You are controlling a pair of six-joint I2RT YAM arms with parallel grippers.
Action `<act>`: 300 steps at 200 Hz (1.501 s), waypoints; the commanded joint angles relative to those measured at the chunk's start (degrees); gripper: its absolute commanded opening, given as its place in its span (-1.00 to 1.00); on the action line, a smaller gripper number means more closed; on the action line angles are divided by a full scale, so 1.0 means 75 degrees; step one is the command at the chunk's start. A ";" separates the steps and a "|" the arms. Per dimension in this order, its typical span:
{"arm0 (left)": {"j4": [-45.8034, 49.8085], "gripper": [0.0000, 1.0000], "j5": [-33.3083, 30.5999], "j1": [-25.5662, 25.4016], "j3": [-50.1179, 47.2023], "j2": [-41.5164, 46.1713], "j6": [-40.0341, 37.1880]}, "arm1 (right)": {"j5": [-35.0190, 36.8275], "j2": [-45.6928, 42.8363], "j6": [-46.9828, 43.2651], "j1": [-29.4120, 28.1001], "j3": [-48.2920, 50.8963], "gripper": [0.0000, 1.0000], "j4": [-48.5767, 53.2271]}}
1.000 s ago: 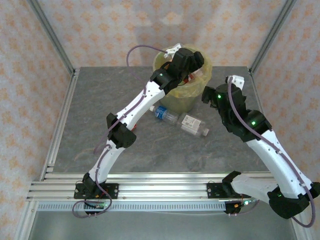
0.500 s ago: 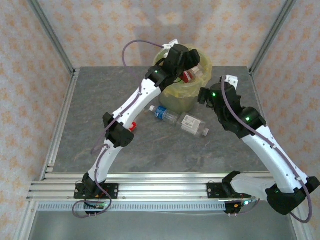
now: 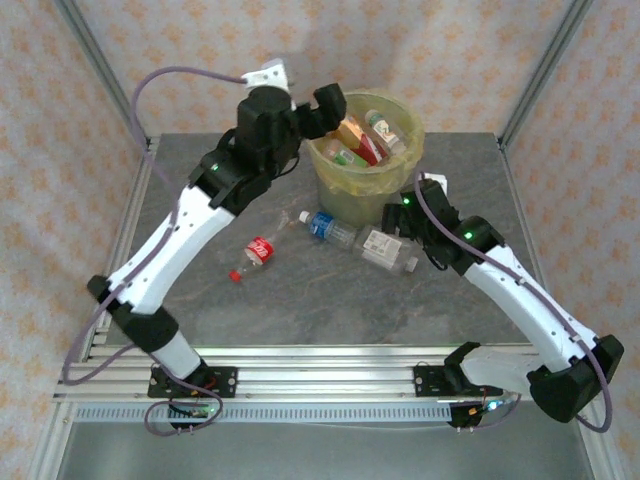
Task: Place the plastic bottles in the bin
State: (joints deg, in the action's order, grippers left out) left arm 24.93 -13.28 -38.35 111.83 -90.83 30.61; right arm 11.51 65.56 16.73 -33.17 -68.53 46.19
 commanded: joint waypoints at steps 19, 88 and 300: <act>0.0014 1.00 -0.1504 0.0189 -0.2142 0.1307 -0.0697 | -0.0942 0.0257 -0.0158 -0.0011 0.0214 0.98 -0.0285; 0.0814 1.00 -0.1738 0.2063 -0.5448 0.3644 0.0698 | -0.0083 0.2147 -0.0964 -0.1591 -0.0630 0.94 -0.0349; 0.1587 1.00 -0.1540 0.3631 -0.6991 0.4727 0.0946 | 0.0529 0.7066 -0.2767 -0.1996 -0.3691 0.70 -0.0742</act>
State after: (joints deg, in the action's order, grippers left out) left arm 35.22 -24.43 -11.60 60.25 -56.07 36.64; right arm 13.96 116.73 -2.35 -49.28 -93.80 41.36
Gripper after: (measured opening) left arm 0.999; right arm 0.849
